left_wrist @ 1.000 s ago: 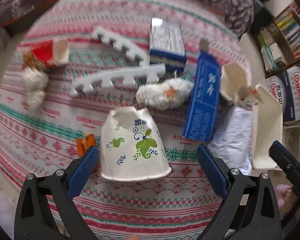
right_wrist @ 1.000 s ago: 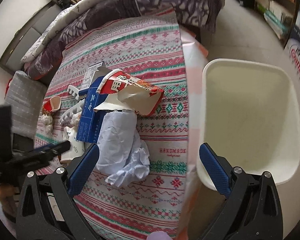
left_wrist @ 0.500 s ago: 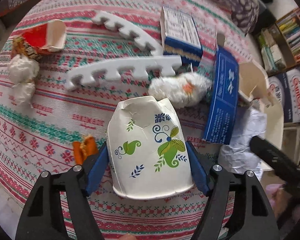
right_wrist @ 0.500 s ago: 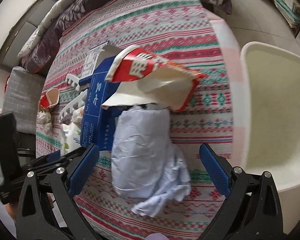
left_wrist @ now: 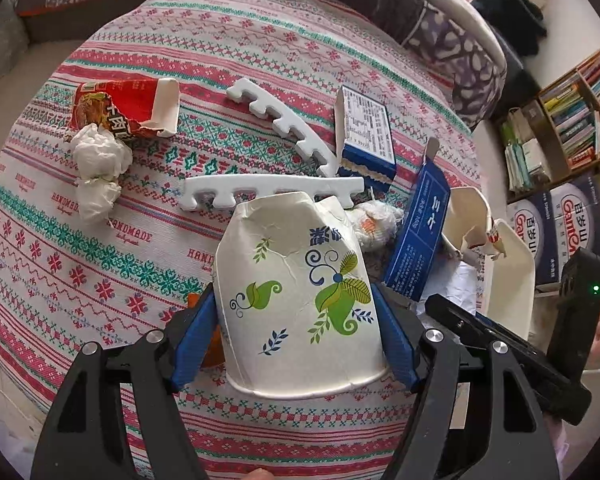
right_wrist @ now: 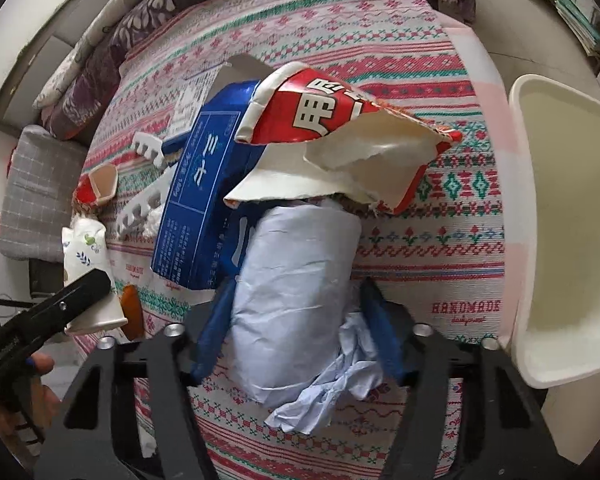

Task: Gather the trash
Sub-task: 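Carry the cup and bag over the white bin and open both grippers, then move both grippers back over the blanket toward the orange peel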

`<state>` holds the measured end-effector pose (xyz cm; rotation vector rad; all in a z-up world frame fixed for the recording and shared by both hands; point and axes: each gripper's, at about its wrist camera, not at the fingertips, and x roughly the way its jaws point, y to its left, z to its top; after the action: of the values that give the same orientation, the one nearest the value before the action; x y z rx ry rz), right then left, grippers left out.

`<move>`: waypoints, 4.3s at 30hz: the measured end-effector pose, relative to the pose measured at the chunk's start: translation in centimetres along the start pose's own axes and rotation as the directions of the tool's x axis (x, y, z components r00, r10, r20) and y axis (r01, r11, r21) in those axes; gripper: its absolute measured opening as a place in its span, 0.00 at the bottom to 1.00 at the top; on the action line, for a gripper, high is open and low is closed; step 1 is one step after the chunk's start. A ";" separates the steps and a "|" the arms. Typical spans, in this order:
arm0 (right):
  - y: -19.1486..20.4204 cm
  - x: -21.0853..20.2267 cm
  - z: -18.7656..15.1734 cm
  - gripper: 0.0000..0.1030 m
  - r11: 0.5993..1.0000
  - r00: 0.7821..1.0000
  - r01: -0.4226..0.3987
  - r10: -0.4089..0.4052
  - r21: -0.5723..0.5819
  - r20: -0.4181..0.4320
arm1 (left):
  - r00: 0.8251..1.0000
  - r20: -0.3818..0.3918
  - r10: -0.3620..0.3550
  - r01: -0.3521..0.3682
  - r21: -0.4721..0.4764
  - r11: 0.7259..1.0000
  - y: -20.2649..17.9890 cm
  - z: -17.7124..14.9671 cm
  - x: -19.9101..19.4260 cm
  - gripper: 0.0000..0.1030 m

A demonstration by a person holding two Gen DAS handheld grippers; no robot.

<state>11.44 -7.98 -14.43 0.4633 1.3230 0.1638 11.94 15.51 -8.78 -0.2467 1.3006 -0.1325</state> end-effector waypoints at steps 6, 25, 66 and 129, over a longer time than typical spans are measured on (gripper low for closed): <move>0.3 -2.0 -0.3 0.45 0.999 0.998 -0.026 0.028 -0.029 0.055 | 0.996 0.088 -0.009 0.010 -0.004 1.000 -0.8 0.1 -1.5 0.70; -0.3 -12.4 -0.8 0.46 0.989 0.902 0.020 0.045 -0.145 0.430 | 0.926 0.377 -0.035 0.009 0.070 0.997 -8.3 0.0 -6.1 0.71; -18.7 -23.1 -2.1 0.91 0.896 0.700 0.204 -0.415 0.394 0.581 | 0.939 0.285 -0.194 0.044 0.459 0.887 -29.2 -6.4 2.3 0.72; 2.3 -5.3 -0.5 0.93 0.997 0.969 0.069 -0.062 -0.020 0.240 | 0.964 0.016 0.266 -0.266 0.043 0.963 2.1 -5.2 3.4 0.22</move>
<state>9.96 -7.74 -8.80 0.4010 1.0962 0.0687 7.76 16.17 -13.77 -0.0325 1.3068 0.0688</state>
